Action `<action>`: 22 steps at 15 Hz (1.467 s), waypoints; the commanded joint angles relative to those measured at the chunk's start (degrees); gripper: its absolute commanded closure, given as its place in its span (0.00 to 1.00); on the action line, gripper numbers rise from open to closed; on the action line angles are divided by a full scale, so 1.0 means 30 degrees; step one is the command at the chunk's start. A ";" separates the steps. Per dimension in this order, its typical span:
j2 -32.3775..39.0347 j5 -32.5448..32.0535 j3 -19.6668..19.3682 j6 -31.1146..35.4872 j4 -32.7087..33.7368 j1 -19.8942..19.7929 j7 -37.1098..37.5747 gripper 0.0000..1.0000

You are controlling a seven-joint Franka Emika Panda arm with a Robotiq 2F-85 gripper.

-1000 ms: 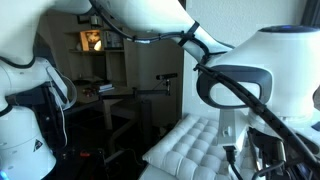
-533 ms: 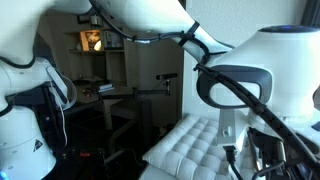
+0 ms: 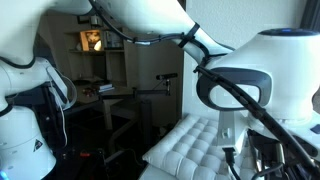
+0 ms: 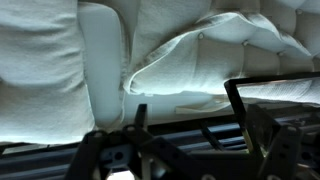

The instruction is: Open the slot in the window screen

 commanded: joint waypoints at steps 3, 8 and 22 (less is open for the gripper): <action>0.0167 -0.0078 -0.0287 -0.0311 0.0342 0.0188 0.0185 0.00; 0.0591 -0.0256 -0.0342 0.0797 0.0598 0.0197 -0.0331 0.00; 0.1849 -0.0637 -0.0359 0.5573 0.0493 0.0405 -0.0216 0.00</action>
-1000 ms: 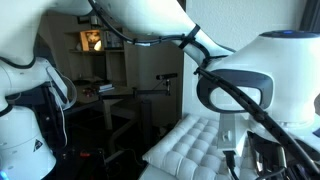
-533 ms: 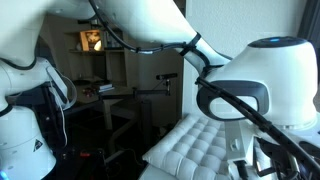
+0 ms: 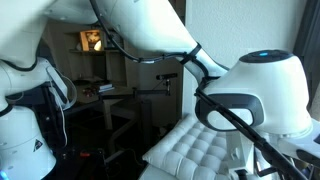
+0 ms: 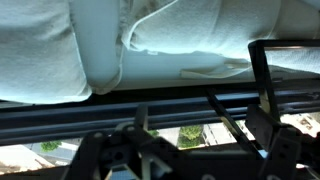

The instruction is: Open the slot in the window screen

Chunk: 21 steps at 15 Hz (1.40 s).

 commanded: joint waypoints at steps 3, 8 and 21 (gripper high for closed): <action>0.0403 -0.0262 -0.0670 0.0125 0.0542 0.0388 0.1318 0.00; 0.0917 -0.0803 -0.1690 -0.0541 0.1167 0.0927 0.2374 0.00; 0.1270 -0.1767 -0.1518 -0.2327 0.1402 0.0742 0.1610 0.00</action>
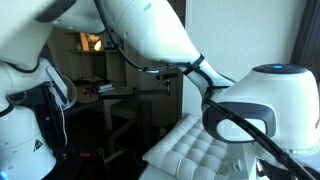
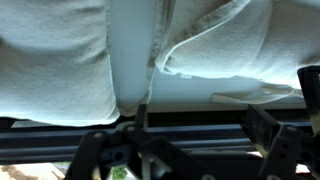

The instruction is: Open the slot in the window screen

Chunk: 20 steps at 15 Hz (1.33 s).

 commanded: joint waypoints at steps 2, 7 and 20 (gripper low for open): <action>0.0022 -0.0133 0.0089 -0.0056 0.0055 -0.0120 0.0071 0.00; 0.0024 -0.0132 0.0091 -0.0055 0.0055 -0.0123 0.0070 0.00; 0.0165 -0.0289 -0.0002 0.0215 0.0026 0.0051 0.0081 0.00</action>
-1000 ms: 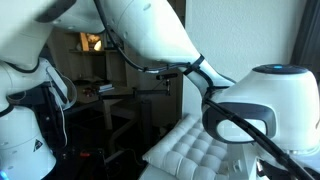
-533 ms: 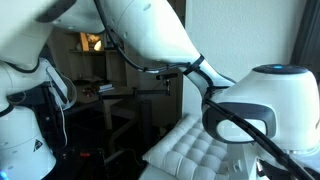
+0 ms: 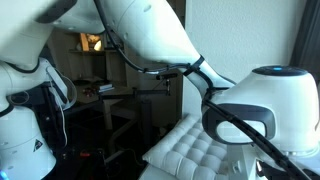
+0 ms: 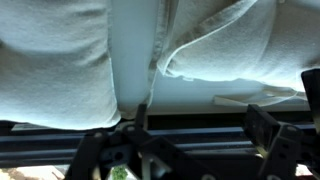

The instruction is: Open the slot in the window screen

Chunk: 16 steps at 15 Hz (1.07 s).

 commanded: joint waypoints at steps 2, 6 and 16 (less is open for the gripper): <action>0.0160 -0.0352 -0.0110 0.0312 0.0062 0.0206 0.0223 0.00; 0.0385 -0.0517 -0.0367 0.0737 0.0125 0.0536 0.0577 0.00; 0.1178 -0.1051 -0.0879 0.1876 0.0508 0.1415 0.0758 0.00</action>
